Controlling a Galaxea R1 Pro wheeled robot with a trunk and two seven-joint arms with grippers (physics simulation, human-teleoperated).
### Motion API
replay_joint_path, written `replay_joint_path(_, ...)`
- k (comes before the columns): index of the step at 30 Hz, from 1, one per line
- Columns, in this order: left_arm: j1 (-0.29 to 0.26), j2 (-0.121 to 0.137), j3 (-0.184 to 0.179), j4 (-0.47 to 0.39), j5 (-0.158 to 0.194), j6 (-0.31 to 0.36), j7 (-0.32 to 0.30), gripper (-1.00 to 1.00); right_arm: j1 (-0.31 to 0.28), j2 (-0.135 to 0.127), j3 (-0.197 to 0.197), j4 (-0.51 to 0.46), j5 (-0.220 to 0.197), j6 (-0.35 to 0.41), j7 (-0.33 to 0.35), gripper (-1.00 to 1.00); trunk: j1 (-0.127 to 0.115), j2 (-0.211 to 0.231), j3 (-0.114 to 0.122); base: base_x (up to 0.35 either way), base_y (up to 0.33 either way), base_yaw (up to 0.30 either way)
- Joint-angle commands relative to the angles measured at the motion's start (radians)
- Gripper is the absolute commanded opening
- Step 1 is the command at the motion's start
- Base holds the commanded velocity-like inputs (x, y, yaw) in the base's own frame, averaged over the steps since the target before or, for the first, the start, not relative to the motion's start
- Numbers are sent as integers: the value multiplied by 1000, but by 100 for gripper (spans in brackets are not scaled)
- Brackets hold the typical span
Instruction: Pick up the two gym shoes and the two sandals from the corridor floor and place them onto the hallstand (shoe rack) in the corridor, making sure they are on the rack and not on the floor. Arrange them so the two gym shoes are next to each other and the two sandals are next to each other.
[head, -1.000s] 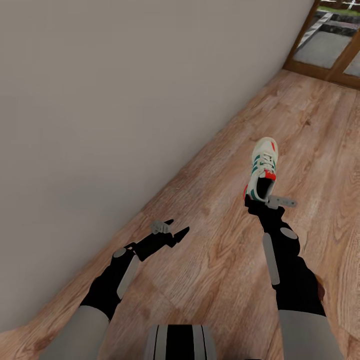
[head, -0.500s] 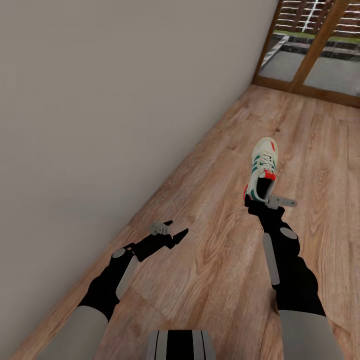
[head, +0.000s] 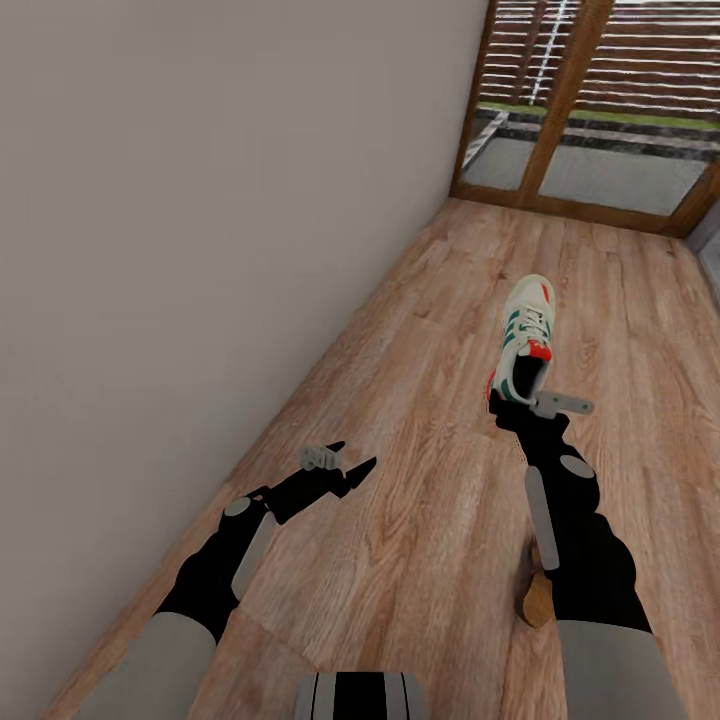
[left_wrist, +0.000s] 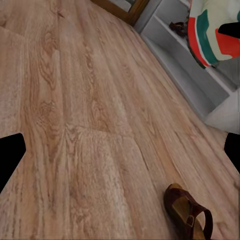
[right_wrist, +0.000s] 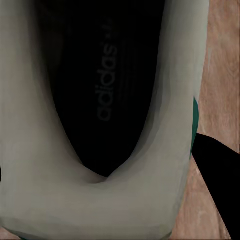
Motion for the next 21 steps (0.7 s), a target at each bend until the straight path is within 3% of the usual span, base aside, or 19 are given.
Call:
replay_joint_path(1, -1, 0, -1, 0, 8, 6, -3, 100, -1, 1, 0, -1, -3, 5, -3, -100, -1, 0, 4, 0, 0, -254)
replay_joint_path(8, 1, 0, -1, 0, 7, 4, -3, 100, -1, 1, 0, -1, -3, 5, -3, -100, -1, 1, 19, 0, 0, -250)
replay_joint_path(12, 2, 0, -1, 0, 7, 4, -2, 100, -1, 1, -1, -1, -3, 5, -3, -100, -1, 1, 19, 26, -28, -84)
replay_joint_path(21, 2, 0, -1, 0, 7, 4, -3, 100, -1, 1, -1, -2, -3, 5, -3, -100, -1, 1, 20, 100, -294, -53)
